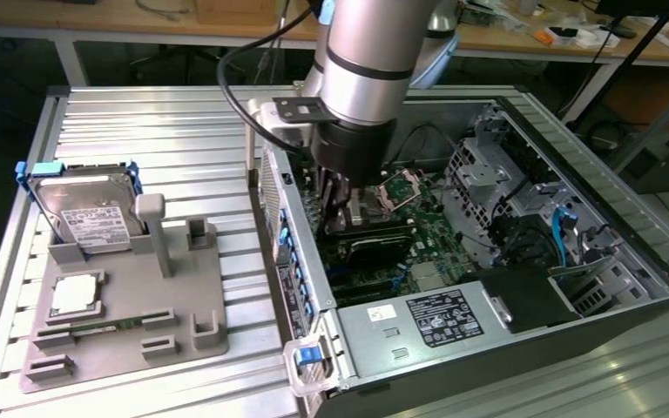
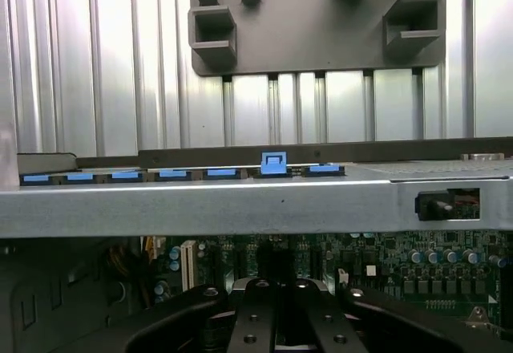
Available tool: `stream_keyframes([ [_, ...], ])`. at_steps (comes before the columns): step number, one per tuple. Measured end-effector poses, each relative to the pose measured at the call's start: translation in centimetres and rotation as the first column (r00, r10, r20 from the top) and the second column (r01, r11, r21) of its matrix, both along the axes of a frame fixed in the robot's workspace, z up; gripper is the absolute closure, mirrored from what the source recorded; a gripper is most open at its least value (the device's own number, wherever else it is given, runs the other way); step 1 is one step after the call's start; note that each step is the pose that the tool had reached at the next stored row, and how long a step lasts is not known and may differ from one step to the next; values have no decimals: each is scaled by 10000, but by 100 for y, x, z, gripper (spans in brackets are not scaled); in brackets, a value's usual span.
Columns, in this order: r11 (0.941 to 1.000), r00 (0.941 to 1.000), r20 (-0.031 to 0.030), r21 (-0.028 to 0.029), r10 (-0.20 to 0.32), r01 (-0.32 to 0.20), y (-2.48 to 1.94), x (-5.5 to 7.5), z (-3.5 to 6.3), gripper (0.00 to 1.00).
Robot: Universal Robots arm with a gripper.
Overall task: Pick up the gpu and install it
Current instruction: 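Press down on the gpu until it lock into place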
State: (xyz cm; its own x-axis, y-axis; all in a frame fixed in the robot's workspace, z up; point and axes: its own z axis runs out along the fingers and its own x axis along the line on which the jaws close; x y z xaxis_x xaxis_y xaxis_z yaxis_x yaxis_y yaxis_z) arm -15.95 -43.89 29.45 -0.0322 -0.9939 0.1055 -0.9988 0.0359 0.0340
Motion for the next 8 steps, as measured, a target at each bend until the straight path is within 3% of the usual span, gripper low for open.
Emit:
stream_keyframes([
  [8, 10000, 9999, -85, 1, -63, 63, 1, -46, 20, 89],
])
